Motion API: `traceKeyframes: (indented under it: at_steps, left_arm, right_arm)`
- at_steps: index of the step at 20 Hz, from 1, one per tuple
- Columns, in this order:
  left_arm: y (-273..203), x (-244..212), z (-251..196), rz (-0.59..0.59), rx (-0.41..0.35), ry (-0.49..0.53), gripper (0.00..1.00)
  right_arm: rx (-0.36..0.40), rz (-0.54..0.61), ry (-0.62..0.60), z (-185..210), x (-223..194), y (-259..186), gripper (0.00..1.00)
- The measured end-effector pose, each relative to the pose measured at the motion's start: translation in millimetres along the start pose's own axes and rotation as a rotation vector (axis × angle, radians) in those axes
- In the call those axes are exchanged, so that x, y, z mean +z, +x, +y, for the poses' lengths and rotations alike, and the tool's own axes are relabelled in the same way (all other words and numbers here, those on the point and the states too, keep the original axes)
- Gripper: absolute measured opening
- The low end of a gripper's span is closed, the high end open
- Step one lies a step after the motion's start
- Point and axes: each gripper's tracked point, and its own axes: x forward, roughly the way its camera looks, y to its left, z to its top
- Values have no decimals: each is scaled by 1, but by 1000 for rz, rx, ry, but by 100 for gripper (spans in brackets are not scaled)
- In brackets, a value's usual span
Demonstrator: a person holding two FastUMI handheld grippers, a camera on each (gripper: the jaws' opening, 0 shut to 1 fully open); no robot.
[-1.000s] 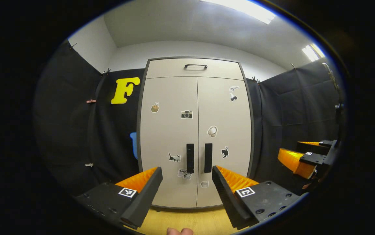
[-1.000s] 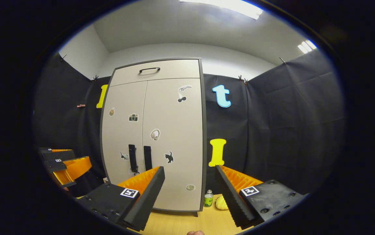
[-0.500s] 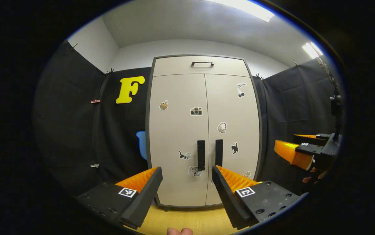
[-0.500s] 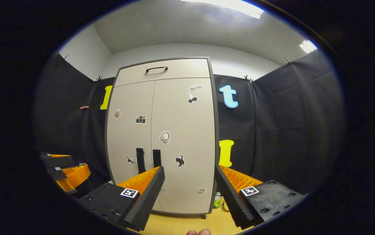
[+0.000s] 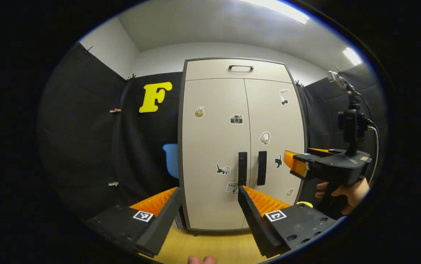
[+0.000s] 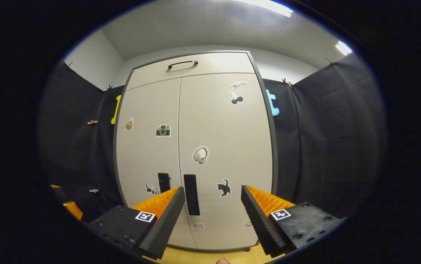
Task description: Open the right door of the double-door shoe cabinet with the right hand, and open the left door with the left hand.
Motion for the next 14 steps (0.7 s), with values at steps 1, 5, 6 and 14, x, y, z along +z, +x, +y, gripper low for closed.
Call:
traceKeyframes:
  at_steps: [1, 5, 6, 14]
  left_arm:
    - [1, -2, 2, 2, 6, -1, 95]
    - [6, -7, 8, 19, 14, -2, 95]
    - [7, -8, 10, 19, 18, -1, 95]
    - [12, -22, 21, 51, 25, -2, 95]
  right_arm:
    - [2, -3, -3, 4, -3, 10, 97]
    - [7, 18, 21, 19, -22, 46, 97]
    - [9, 28, 19, 23, -28, 54, 97]
    - [-2, 112, -30, 40, -79, 96, 98]
